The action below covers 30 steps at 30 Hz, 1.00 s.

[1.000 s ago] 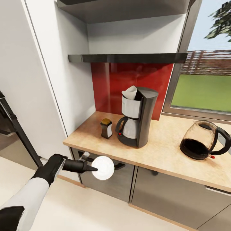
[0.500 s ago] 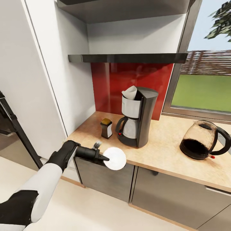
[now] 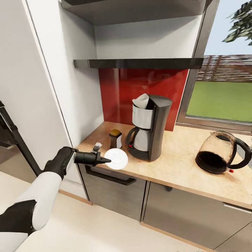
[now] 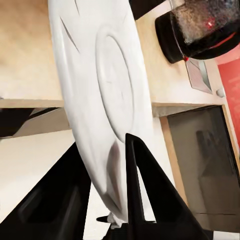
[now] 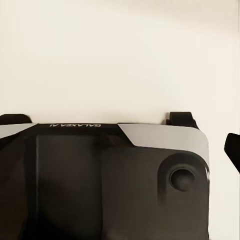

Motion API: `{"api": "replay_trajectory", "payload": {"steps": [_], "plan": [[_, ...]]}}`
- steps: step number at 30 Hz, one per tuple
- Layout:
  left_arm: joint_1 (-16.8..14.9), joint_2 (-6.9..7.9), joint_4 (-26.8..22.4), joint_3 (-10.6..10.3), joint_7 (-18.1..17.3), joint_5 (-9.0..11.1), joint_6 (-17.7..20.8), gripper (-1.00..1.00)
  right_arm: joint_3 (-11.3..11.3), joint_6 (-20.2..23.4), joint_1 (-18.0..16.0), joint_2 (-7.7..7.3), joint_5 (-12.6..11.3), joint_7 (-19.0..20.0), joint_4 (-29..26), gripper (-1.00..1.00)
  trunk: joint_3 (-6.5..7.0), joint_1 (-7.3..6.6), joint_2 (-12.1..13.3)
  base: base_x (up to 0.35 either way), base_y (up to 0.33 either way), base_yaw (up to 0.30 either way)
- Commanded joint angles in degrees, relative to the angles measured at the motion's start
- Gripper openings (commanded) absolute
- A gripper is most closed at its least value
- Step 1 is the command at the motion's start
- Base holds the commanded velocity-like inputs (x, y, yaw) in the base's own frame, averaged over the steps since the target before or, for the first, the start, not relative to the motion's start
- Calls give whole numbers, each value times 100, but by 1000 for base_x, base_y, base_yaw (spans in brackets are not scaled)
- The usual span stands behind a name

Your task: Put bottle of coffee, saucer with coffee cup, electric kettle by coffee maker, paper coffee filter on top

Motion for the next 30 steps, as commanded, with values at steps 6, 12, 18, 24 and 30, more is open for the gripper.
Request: {"api": "replay_trajectory", "payload": {"steps": [6, 12, 18, 24, 30], "plan": [[1, 209, 46, 35, -27, -53, 57, -100, 44, 39, 51, -7, -60, 13, 12, 100, -7, 1, -5, 101, 0, -120], [9, 272, 58, 36, -25, -53, 57, -100, 44, 44, 63, -2, -60, 6, 8, 100, -7, 1, -5, 119, 0, -6], [293, 281, 74, 36, -30, -45, 52, -100, 44, 42, 63, -3, -60, 5, 8, 100, -7, 1, -5, 35, 0, 0], [613, 291, 74, 36, -33, -44, 26, -100, 44, 46, 84, -7, -60, 4, 16, 100, -7, 1, -5, 139, 0, 0], [661, 294, 74, 36, -33, -44, 14, -100, 44, 47, 115, -7, -60, 4, 17, 100, -7, 1, -5, 9, 0, 0]]}}
